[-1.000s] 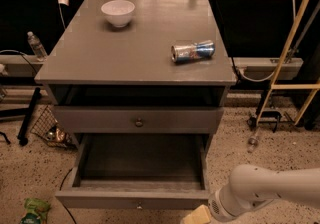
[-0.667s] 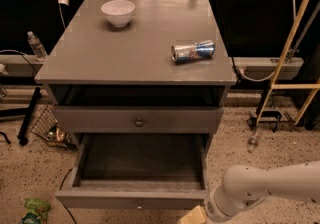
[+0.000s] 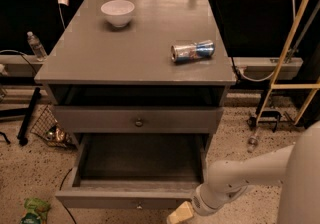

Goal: Close middle drawer

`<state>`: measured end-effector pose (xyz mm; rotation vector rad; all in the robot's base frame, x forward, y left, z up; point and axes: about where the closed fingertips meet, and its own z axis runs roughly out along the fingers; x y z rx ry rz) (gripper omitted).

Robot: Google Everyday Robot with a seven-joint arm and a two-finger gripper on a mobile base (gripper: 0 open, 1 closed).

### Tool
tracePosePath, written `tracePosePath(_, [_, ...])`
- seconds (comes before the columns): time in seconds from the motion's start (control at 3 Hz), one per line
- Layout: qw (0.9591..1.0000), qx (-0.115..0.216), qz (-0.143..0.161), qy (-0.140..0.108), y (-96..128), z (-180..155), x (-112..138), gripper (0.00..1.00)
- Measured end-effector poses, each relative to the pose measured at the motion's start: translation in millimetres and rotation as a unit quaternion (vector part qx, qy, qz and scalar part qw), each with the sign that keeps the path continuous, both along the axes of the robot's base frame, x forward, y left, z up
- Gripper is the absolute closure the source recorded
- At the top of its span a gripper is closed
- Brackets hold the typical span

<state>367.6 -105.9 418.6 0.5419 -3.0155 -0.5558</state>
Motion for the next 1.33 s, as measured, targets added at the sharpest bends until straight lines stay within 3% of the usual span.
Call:
tracePosePath(0.67, [0.9999, 0.009, 0.007, -0.001, 14.6, -11.3, 11.8, 0.50])
tracePosePath(1.0, [0.9997, 0.016, 0.013, -0.015, 21.0, -11.9, 20.7, 0.73])
tracePosePath(1.33, [0.9969, 0.035, 0.019, -0.068, 32.4, -5.3, 38.8, 1.00])
